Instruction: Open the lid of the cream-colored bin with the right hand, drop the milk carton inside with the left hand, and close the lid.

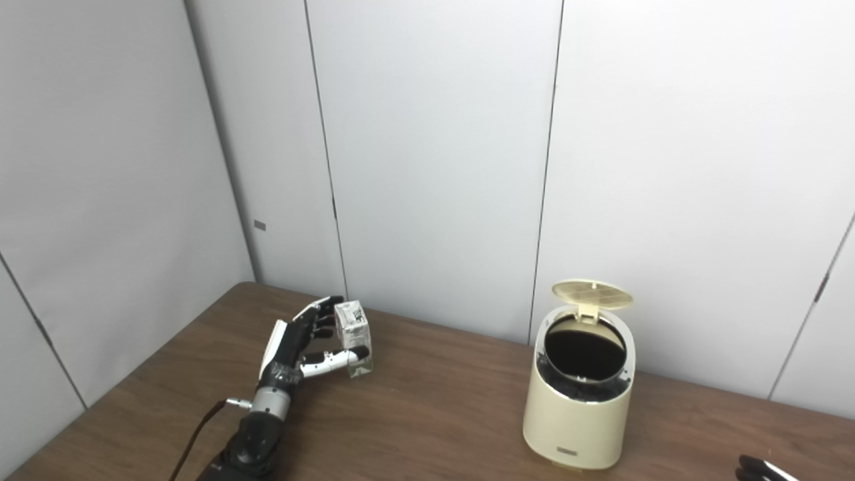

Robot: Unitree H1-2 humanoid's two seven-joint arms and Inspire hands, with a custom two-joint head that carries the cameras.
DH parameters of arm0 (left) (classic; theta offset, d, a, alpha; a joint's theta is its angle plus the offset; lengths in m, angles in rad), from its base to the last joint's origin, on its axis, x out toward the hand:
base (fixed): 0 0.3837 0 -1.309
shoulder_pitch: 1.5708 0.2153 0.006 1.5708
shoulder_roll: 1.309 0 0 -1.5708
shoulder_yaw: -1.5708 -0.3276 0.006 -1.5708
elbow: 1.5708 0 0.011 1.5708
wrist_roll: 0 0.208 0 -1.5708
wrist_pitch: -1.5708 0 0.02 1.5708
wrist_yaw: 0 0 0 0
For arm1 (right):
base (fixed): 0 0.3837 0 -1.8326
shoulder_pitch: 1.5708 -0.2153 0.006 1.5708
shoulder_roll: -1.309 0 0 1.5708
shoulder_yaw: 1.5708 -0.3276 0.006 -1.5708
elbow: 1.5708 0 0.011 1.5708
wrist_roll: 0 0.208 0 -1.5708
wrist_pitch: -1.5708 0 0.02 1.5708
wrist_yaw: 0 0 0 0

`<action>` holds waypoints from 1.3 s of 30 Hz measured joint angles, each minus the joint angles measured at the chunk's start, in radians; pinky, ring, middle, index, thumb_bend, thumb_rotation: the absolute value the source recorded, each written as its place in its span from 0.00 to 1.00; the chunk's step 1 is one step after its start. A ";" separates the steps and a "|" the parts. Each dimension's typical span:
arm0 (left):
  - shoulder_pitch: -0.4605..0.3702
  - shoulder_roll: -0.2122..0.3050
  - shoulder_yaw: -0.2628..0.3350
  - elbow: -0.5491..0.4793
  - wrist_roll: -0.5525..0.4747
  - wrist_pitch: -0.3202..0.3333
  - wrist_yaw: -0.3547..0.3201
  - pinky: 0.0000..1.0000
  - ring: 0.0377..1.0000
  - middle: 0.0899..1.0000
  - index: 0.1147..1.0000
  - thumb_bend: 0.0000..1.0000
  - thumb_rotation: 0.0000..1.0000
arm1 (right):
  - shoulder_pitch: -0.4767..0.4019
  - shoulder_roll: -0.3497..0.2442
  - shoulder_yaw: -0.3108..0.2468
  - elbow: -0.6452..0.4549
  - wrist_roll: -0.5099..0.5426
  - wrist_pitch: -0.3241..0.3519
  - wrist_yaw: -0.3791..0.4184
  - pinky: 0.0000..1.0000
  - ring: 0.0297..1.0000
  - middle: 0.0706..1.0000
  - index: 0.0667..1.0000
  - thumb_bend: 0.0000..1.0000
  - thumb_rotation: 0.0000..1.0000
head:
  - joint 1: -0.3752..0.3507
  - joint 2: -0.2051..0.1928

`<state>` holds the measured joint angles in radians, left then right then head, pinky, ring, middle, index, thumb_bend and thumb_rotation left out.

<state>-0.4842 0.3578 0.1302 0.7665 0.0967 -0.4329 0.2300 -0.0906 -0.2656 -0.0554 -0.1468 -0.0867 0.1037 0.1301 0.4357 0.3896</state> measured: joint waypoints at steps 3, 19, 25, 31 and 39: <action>-0.002 0.000 -0.002 0.004 0.001 0.000 0.006 0.71 0.77 0.80 0.83 0.92 0.20 | 0.000 0.000 -0.003 -0.004 0.000 0.002 0.000 0.41 0.63 0.78 0.77 0.95 0.41 | 0.000 0.000; -0.017 -0.022 0.009 0.016 -0.034 -0.001 0.023 0.55 0.62 0.65 0.74 0.89 0.12 | 0.020 -0.028 -0.010 -0.019 0.009 0.004 0.019 0.41 0.61 0.77 0.77 1.00 0.45 | 0.003 0.020; -0.049 -0.033 0.016 0.070 -0.035 -0.005 0.031 0.56 0.62 0.64 0.70 0.87 0.14 | 0.028 -0.029 -0.017 -0.020 0.019 0.004 0.022 0.42 0.62 0.77 0.76 0.99 0.46 | 0.020 0.025; -0.085 -0.033 -0.004 0.133 -0.019 -0.006 0.063 0.57 0.62 0.63 0.68 0.86 0.12 | 0.028 -0.032 -0.019 -0.020 0.021 0.004 0.023 0.41 0.61 0.77 0.75 0.99 0.46 | 0.021 0.023; -0.129 -0.051 -0.021 0.195 -0.007 -0.008 0.156 0.41 0.44 0.43 0.45 0.55 0.01 | 0.034 -0.034 -0.022 -0.036 0.020 0.006 0.024 0.41 0.61 0.77 0.75 0.96 0.44 | 0.021 0.029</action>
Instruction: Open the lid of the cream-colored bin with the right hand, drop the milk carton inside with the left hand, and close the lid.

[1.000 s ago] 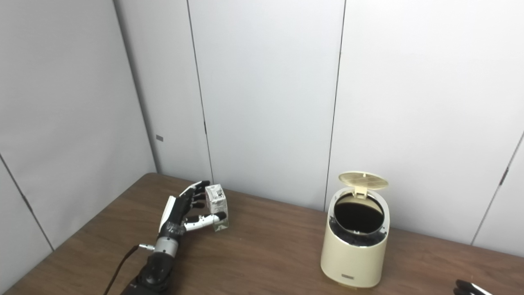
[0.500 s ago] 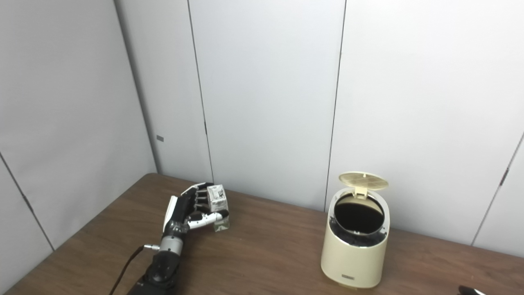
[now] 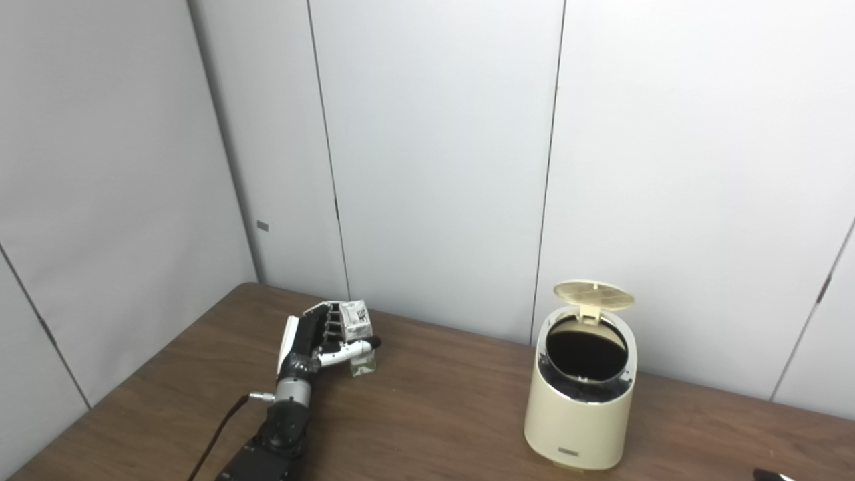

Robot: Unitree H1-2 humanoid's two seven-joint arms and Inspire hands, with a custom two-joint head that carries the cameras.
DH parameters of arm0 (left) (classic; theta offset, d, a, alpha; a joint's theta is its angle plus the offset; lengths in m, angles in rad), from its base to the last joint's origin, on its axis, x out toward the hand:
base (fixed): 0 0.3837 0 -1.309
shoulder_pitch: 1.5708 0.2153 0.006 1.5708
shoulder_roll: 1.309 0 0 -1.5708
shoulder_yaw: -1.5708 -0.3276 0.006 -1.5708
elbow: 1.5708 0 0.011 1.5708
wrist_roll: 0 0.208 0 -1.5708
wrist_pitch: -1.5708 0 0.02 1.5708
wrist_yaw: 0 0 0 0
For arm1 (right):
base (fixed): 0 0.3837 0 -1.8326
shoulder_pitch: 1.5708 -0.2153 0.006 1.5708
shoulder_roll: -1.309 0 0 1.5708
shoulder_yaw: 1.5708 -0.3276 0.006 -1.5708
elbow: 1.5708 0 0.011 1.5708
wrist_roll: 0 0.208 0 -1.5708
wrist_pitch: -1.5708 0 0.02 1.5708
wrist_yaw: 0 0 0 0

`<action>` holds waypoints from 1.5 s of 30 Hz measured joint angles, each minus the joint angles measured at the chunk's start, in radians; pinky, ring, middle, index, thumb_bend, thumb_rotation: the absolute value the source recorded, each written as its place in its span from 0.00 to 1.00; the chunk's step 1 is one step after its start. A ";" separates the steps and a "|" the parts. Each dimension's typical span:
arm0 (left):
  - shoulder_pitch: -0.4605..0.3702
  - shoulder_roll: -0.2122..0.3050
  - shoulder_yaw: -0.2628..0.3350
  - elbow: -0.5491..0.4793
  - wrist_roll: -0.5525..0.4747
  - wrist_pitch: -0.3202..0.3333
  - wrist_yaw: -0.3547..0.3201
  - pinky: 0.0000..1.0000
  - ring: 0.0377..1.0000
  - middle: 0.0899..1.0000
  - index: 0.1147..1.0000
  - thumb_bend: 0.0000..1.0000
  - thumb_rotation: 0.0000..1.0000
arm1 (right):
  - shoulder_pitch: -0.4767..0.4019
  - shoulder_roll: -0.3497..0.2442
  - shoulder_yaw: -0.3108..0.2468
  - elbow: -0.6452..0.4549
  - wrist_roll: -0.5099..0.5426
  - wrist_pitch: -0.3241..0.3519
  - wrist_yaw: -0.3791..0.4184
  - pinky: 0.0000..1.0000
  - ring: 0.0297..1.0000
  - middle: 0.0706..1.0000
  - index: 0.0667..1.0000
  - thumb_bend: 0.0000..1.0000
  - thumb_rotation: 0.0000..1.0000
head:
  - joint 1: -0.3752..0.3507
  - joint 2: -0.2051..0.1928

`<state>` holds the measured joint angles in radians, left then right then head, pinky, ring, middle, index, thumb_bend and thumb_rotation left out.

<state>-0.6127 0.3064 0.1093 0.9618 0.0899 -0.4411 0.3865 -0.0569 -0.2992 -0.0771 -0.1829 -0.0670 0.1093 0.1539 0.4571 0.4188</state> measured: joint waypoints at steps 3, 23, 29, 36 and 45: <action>-0.004 -0.002 -0.020 0.002 0.023 0.000 0.037 0.36 0.40 0.41 0.44 0.53 0.00 | 0.003 0.000 0.000 0.000 -0.001 0.000 0.000 0.41 0.62 0.77 0.75 0.96 0.44 | -0.003 0.003; 0.143 0.003 -0.053 -0.277 0.063 0.002 0.058 0.32 0.37 0.41 0.43 0.52 0.00 | 0.002 0.011 0.017 0.012 0.013 -0.001 0.000 0.47 0.66 0.81 0.78 0.91 0.40 | -0.034 0.000; 0.196 -0.003 -0.042 -0.424 0.074 0.005 0.024 0.35 0.38 0.41 0.44 0.52 0.00 | -0.008 0.014 0.030 0.022 -0.002 -0.001 -0.001 0.55 0.72 0.86 0.83 0.85 0.37 | -0.089 0.002; 0.218 -0.065 -0.030 -0.622 0.075 0.028 -0.021 0.35 0.38 0.41 0.44 0.52 0.00 | -0.019 0.038 0.036 0.024 -0.017 -0.002 -0.007 0.60 0.77 0.91 0.90 0.71 0.17 | -0.140 0.006; 0.215 -0.147 -0.045 -0.736 0.103 0.066 -0.092 0.42 0.44 0.43 0.43 0.53 0.00 | -0.019 0.082 0.051 0.012 -0.040 0.000 -0.021 0.71 0.79 0.92 0.92 0.68 0.08 | -0.219 0.014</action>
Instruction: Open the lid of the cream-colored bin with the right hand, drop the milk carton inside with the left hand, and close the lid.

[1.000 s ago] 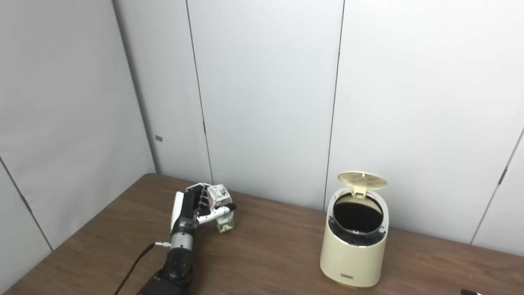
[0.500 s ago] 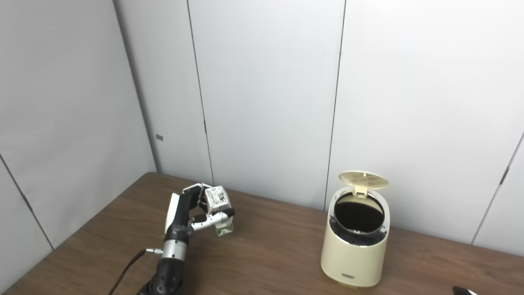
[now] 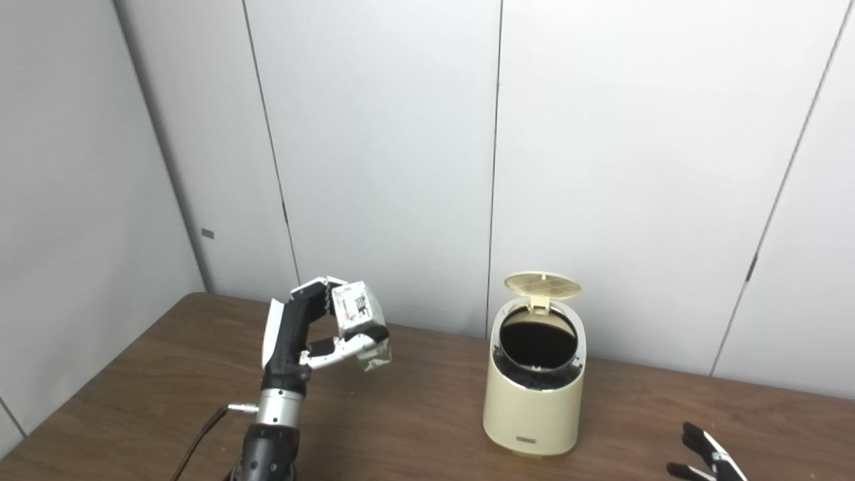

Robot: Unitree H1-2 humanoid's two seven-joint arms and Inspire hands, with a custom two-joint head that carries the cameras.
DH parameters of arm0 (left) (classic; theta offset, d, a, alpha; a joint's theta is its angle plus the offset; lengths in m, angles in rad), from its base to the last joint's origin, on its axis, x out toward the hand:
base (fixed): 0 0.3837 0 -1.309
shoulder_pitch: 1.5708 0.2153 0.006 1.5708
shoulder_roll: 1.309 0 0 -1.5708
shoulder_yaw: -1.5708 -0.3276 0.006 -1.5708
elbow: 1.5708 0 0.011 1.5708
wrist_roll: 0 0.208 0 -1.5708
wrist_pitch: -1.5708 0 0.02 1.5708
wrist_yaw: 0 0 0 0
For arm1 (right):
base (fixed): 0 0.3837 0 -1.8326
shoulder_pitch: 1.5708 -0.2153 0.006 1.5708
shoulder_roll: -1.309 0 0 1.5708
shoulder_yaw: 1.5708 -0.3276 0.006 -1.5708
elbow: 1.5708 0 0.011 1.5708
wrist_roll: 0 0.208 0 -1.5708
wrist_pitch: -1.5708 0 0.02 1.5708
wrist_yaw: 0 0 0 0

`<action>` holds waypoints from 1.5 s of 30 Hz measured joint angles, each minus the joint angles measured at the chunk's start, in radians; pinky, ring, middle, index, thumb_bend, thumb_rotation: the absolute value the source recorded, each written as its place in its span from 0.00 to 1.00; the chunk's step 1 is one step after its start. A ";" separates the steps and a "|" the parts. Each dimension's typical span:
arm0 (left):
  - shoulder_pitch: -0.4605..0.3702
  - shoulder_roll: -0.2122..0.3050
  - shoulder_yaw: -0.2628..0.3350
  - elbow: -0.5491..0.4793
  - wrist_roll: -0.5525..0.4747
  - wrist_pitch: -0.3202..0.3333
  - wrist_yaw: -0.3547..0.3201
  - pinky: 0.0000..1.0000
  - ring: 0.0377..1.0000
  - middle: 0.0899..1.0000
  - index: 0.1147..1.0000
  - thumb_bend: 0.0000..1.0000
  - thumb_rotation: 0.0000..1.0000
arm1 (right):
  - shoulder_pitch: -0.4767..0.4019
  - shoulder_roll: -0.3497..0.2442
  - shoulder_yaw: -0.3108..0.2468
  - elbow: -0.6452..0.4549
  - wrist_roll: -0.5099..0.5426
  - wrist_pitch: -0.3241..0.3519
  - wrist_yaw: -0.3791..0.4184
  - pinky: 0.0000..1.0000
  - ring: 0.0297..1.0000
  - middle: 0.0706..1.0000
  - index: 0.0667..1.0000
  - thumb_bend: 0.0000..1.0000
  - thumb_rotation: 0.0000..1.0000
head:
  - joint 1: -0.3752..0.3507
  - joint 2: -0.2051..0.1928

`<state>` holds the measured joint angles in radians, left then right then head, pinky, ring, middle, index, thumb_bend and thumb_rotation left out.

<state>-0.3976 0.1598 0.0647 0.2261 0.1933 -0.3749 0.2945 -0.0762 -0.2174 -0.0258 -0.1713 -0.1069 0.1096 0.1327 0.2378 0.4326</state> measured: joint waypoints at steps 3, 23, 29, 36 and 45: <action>-0.009 -0.026 -0.011 -0.012 -0.001 0.003 -0.024 0.43 0.45 0.43 0.43 0.53 0.00 | 0.000 0.012 0.016 -0.012 -0.032 0.005 -0.009 0.73 0.80 0.92 0.92 0.68 0.02 | -0.029 0.003; -0.152 -0.130 -0.094 0.086 0.006 -0.042 -0.083 0.46 0.45 0.42 0.43 0.53 0.00 | -0.005 0.032 0.035 -0.001 -0.105 -0.002 -0.028 0.68 0.79 0.91 0.91 0.70 0.14 | -0.170 0.006; -0.188 -0.136 -0.117 0.110 0.001 -0.042 -0.080 0.44 0.44 0.42 0.43 0.53 0.00 | -0.005 0.034 0.038 0.024 -0.114 -0.028 -0.049 0.68 0.79 0.91 0.91 0.72 0.18 | -0.193 -0.001; -0.226 -0.147 -0.161 0.165 -0.013 -0.045 -0.054 0.45 0.44 0.42 0.43 0.53 0.00 | -0.004 0.038 0.045 0.031 -0.123 -0.029 -0.055 0.69 0.79 0.91 0.91 0.72 0.22 | -0.218 -0.002; -0.235 -0.167 -0.189 0.205 -0.038 -0.045 -0.024 0.45 0.44 0.42 0.43 0.53 0.00 | -0.003 0.037 0.044 0.031 -0.128 -0.030 -0.055 0.71 0.80 0.92 0.91 0.72 0.24 | -0.224 0.005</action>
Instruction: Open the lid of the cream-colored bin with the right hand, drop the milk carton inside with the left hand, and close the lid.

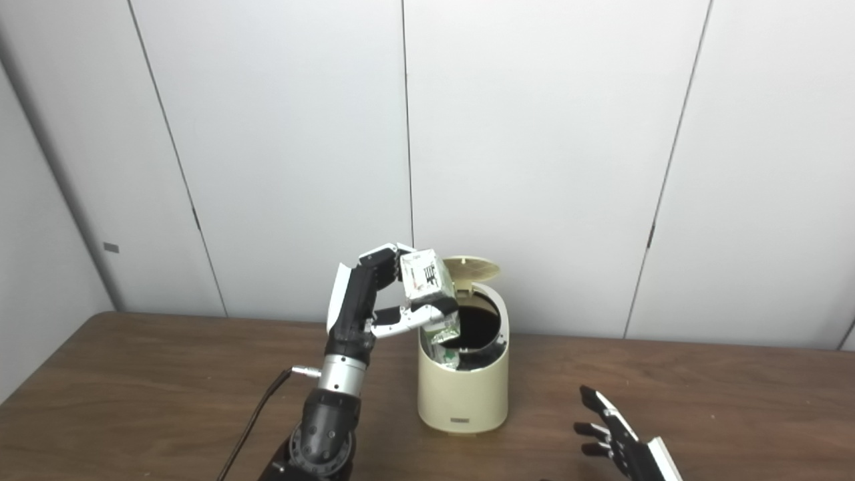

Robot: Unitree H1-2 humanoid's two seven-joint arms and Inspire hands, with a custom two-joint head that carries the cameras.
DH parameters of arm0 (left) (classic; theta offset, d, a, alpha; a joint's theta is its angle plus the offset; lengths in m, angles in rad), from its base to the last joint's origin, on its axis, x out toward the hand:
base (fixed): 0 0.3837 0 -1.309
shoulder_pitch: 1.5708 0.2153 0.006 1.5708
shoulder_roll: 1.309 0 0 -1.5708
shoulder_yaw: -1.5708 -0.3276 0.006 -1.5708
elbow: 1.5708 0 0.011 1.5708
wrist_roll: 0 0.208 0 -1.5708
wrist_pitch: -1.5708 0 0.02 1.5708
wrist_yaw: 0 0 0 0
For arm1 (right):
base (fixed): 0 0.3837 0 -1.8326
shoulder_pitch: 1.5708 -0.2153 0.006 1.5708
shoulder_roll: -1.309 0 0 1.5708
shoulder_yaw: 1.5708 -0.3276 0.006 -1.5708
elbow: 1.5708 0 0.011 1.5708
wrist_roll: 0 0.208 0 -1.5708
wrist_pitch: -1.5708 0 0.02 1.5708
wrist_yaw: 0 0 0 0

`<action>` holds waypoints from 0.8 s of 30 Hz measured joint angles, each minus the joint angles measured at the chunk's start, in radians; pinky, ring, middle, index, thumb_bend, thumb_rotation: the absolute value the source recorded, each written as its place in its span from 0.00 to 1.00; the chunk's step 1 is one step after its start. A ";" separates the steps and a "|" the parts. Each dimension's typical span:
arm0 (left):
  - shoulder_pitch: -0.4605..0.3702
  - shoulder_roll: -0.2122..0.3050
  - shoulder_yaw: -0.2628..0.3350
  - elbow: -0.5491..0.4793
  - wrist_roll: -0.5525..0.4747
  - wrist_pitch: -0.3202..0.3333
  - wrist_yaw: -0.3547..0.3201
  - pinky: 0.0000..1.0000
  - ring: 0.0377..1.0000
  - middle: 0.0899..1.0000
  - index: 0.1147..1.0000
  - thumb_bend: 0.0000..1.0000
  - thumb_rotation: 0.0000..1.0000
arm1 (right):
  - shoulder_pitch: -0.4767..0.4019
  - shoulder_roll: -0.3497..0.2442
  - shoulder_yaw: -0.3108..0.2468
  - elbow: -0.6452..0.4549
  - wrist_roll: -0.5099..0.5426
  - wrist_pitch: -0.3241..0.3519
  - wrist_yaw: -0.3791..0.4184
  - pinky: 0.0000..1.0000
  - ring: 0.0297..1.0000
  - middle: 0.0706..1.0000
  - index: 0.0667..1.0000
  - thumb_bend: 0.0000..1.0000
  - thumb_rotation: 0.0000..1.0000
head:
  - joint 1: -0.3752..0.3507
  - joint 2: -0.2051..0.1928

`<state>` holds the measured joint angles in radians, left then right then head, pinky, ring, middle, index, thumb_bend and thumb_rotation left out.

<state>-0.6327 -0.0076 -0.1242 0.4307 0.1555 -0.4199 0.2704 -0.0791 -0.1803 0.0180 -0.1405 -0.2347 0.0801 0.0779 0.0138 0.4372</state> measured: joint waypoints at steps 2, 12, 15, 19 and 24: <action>-0.005 -0.004 -0.002 0.006 -0.004 0.000 0.005 0.44 0.43 0.42 0.43 0.53 0.00 | 0.000 0.000 0.000 0.000 0.000 -0.001 0.000 0.71 0.80 0.92 0.91 0.71 0.24 | -0.003 0.000; -0.022 -0.007 -0.070 0.074 0.002 -0.001 0.103 0.44 0.43 0.42 0.43 0.53 0.00 | 0.004 0.001 0.000 0.000 -0.003 -0.008 -0.004 0.71 0.80 0.91 0.91 0.73 0.27 | -0.012 0.002; -0.031 0.001 -0.116 0.105 0.010 -0.001 0.164 0.44 0.42 0.42 0.43 0.53 0.00 | 0.006 0.002 -0.001 0.000 -0.001 -0.008 -0.004 0.71 0.80 0.91 0.91 0.74 0.27 | -0.012 0.003; -0.057 0.017 -0.181 0.140 0.023 -0.001 0.263 0.44 0.42 0.42 0.43 0.53 0.00 | 0.006 0.003 -0.002 0.000 0.000 -0.008 -0.004 0.72 0.80 0.92 0.91 0.73 0.27 | -0.014 0.005; -0.078 0.031 -0.249 0.186 0.026 -0.002 0.372 0.45 0.42 0.42 0.43 0.52 0.00 | 0.007 0.003 -0.002 0.000 0.000 -0.009 -0.004 0.71 0.80 0.92 0.91 0.73 0.27 | -0.015 0.006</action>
<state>-0.7109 0.0236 -0.3734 0.6163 0.1814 -0.4219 0.6425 -0.0725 -0.1772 0.0158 -0.1401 -0.2343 0.0707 0.0738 -0.0015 0.4433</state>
